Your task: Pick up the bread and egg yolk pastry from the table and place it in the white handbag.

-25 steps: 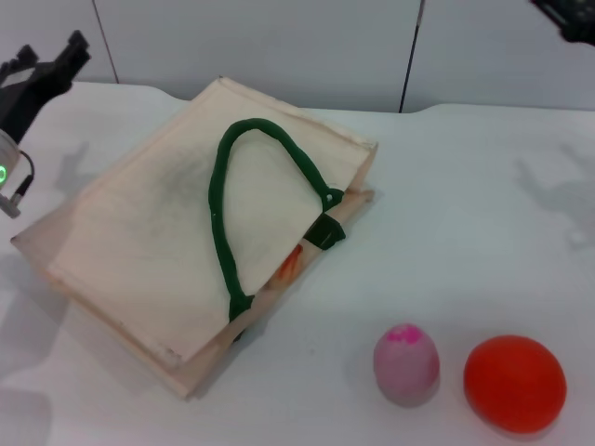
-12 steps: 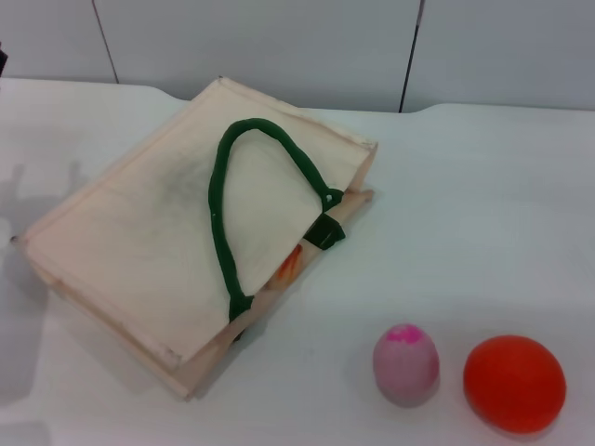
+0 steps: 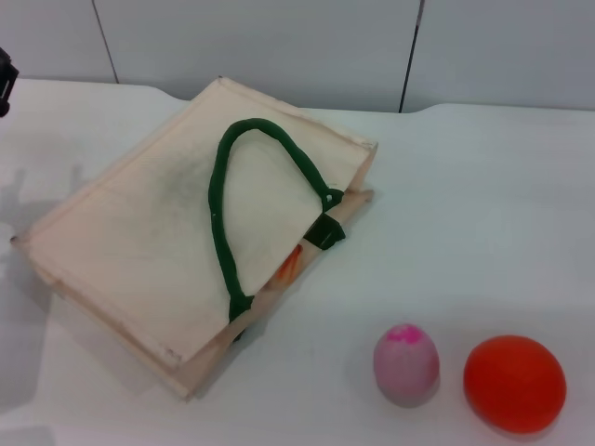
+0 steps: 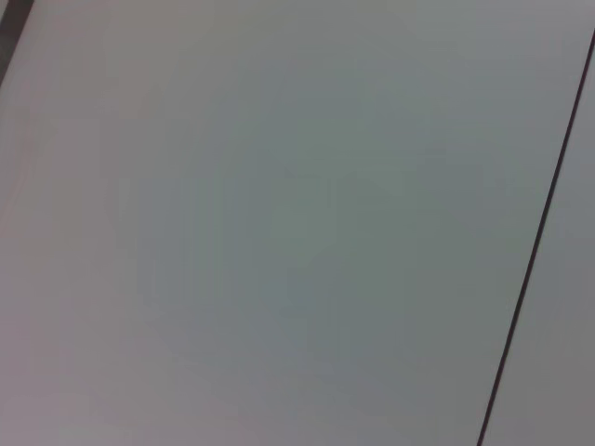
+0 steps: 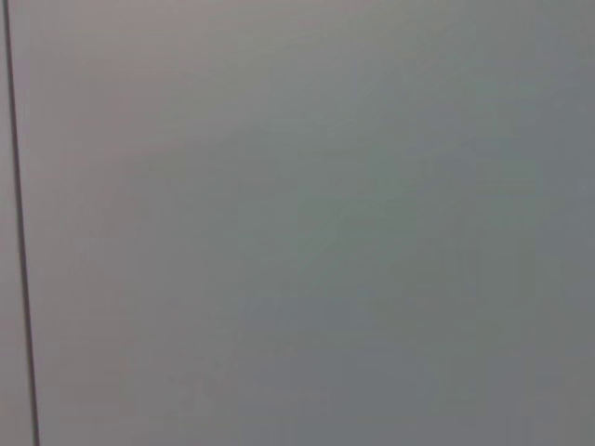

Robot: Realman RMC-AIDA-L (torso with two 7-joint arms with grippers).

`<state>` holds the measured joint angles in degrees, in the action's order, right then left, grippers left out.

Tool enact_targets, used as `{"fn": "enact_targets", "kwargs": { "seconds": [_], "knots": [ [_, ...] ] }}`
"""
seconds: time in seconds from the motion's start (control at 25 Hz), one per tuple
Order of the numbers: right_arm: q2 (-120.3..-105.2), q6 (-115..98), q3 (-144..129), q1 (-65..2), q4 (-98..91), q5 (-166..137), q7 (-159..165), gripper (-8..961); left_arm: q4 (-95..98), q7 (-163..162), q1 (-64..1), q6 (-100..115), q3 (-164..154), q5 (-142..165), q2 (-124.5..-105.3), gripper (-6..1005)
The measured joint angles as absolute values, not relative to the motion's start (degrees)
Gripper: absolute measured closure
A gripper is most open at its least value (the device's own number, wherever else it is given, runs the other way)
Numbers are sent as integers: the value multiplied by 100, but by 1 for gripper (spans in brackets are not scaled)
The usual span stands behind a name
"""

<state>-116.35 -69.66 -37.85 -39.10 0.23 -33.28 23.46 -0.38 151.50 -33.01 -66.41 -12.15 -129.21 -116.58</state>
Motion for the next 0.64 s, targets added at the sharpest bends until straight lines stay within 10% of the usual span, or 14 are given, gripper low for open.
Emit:
{"fn": "enact_targets", "kwargs": {
  "seconds": [0.64],
  "knots": [
    [-11632,-6961,-3626,-3882,35,-3313,2352,122,-52,14979,-3304,-6996,-1257,-12723,-11635,151]
  ]
}}
